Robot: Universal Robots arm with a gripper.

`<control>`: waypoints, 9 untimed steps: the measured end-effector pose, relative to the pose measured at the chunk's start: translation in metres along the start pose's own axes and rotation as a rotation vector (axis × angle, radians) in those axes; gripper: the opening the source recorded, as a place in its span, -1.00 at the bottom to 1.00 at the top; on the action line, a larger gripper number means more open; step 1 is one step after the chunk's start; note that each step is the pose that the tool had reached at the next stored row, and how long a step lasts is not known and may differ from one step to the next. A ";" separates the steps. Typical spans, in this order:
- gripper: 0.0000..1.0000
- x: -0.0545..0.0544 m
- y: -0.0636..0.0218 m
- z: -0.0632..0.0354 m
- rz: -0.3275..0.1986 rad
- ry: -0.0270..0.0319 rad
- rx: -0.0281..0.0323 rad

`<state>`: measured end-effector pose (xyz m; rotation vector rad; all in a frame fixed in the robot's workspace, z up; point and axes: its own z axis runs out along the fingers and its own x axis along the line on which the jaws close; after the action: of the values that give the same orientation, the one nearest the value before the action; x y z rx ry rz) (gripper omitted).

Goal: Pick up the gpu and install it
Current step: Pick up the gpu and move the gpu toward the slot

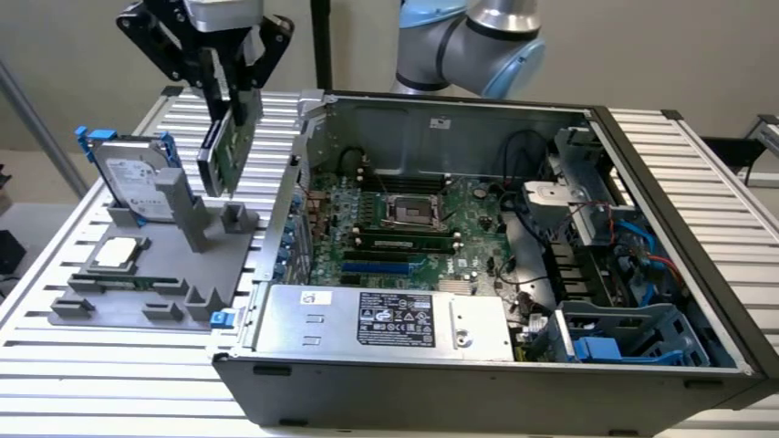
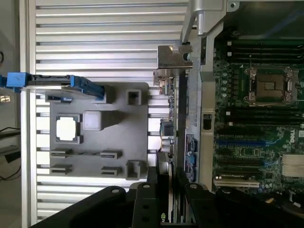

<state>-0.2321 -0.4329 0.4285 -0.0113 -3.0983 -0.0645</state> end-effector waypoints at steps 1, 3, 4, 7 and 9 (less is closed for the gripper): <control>-0.47 -0.004 0.0002 -0.0047 0.000 0.0010 0.0001; -0.47 -0.013 0.0006 -0.0135 0.000 0.0036 0.0000; -0.47 -0.017 0.0008 -0.0169 0.000 0.0056 0.0001; -0.47 -0.031 0.0011 -0.0231 0.000 0.0120 -0.0001; -0.47 -0.040 0.0013 -0.0250 0.001 0.0154 0.0000</control>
<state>-0.1911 -0.4329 0.4518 -0.0117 -3.0829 -0.0641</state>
